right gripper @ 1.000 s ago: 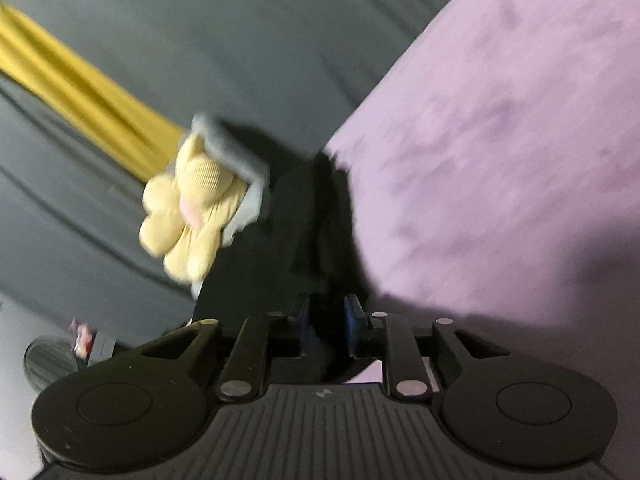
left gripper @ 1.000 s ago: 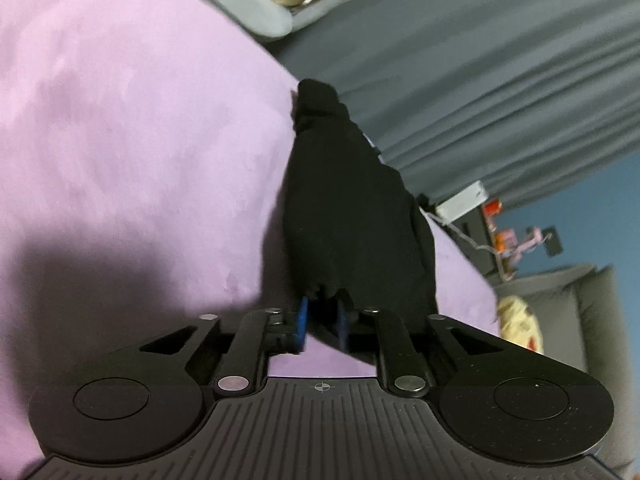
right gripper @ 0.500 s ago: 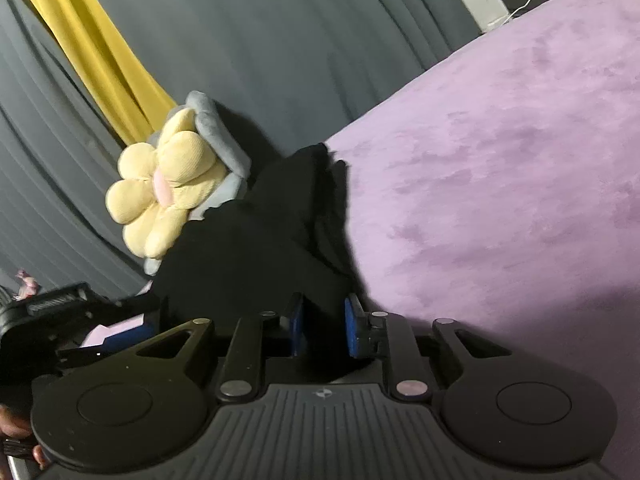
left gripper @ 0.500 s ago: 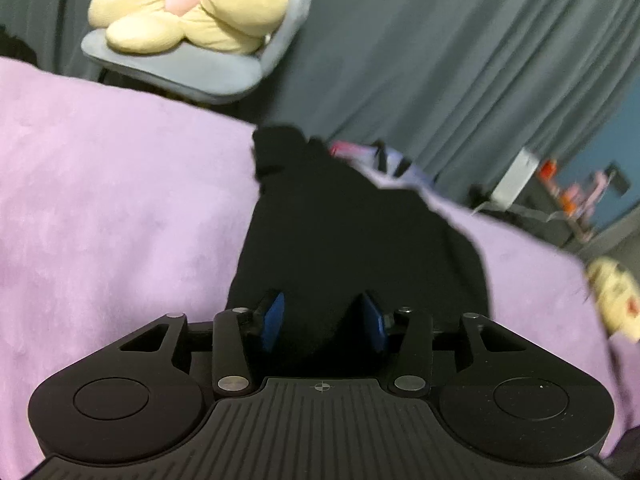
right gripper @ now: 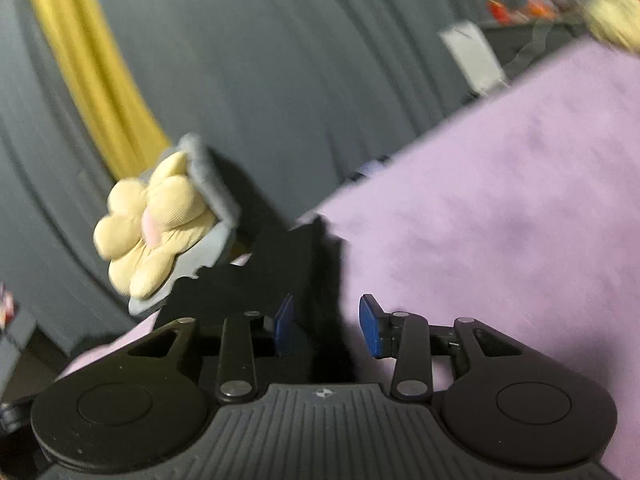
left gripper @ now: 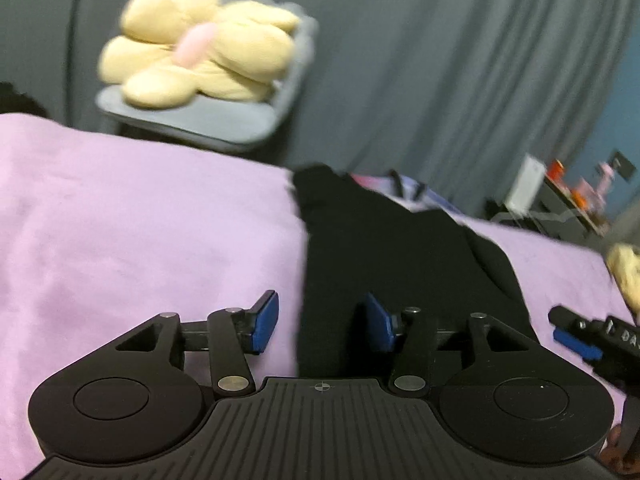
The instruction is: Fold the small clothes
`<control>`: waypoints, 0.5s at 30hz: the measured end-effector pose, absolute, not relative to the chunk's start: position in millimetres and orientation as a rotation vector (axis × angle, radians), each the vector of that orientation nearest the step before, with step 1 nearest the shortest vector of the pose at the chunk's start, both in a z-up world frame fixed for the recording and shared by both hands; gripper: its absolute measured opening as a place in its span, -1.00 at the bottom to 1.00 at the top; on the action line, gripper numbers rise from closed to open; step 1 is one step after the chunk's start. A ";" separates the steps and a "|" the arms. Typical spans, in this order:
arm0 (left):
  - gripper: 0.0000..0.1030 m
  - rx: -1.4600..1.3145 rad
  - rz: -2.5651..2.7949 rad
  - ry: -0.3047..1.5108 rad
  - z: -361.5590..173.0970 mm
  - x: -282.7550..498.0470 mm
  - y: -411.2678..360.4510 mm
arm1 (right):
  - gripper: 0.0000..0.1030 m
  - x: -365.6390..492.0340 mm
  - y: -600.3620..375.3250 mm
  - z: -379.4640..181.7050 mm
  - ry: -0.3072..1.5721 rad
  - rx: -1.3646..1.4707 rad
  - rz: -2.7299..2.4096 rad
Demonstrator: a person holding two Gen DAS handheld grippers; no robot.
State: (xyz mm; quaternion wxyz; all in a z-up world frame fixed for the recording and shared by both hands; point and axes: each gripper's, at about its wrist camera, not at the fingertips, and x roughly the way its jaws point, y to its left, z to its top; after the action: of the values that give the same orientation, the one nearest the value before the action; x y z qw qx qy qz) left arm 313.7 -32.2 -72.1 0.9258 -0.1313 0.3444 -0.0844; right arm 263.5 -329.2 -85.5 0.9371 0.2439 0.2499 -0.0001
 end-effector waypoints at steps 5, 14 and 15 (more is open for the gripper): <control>0.15 -0.344 -0.093 0.709 -69.6 328.5 -10.3 | -0.16 363.6 -273.3 -77.9 0.599 0.335 0.084; 0.31 -0.368 -0.070 0.693 -96.1 414.9 -72.8 | -0.77 403.4 -278.3 -134.2 0.562 0.308 -0.031; 0.34 -0.349 -0.069 0.711 -108.2 420.4 -76.1 | -0.97 398.8 -289.4 -138.2 0.549 0.367 -0.063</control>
State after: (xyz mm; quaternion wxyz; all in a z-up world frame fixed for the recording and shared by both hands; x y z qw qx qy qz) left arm 420.4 -76.1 -108.2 0.9220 -0.1702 0.3461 -0.0334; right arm 398.8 -289.4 -138.2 0.9455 0.1802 0.2693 -0.0309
